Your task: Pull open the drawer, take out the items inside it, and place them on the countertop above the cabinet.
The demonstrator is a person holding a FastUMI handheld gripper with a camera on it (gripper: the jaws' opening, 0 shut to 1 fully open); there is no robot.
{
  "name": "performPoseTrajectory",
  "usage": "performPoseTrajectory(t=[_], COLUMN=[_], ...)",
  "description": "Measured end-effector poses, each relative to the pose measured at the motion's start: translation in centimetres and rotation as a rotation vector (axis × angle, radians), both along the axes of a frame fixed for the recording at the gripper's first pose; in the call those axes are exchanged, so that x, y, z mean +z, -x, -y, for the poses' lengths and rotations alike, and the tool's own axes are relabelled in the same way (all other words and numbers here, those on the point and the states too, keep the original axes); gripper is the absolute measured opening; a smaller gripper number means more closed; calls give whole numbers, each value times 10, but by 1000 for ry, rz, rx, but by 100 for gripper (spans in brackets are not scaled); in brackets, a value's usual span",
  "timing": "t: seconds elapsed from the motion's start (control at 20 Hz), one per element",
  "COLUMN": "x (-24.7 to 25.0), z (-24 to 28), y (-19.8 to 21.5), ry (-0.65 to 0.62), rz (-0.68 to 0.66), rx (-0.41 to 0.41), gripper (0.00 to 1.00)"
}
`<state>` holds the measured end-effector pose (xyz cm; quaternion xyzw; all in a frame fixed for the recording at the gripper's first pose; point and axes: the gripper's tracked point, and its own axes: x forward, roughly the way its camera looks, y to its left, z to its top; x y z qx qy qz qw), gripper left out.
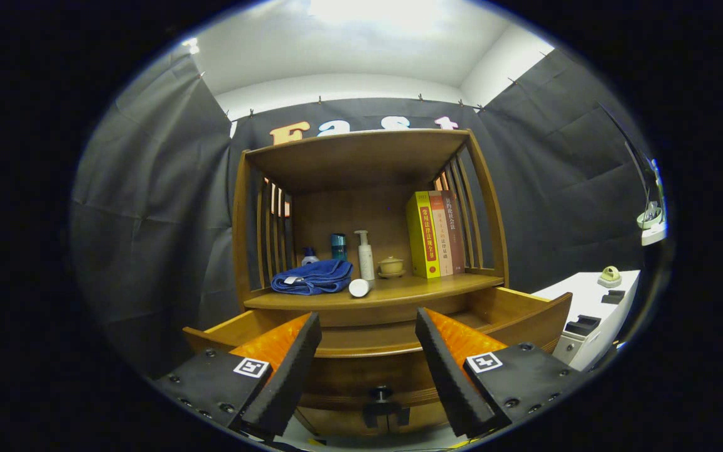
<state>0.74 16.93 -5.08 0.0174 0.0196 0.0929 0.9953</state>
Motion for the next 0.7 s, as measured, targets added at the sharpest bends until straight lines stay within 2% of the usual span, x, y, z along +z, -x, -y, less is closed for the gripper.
performPoseTrajectory(t=[0.2, 0.4, 0.7], x=[-32, -53, -76], z=[-2, 7, 1], y=[-1, 0, 1], ry=[25, 20, 28], rz=[-17, -54, -100], rx=[10, -24, -7], gripper=[99, 99, 99])
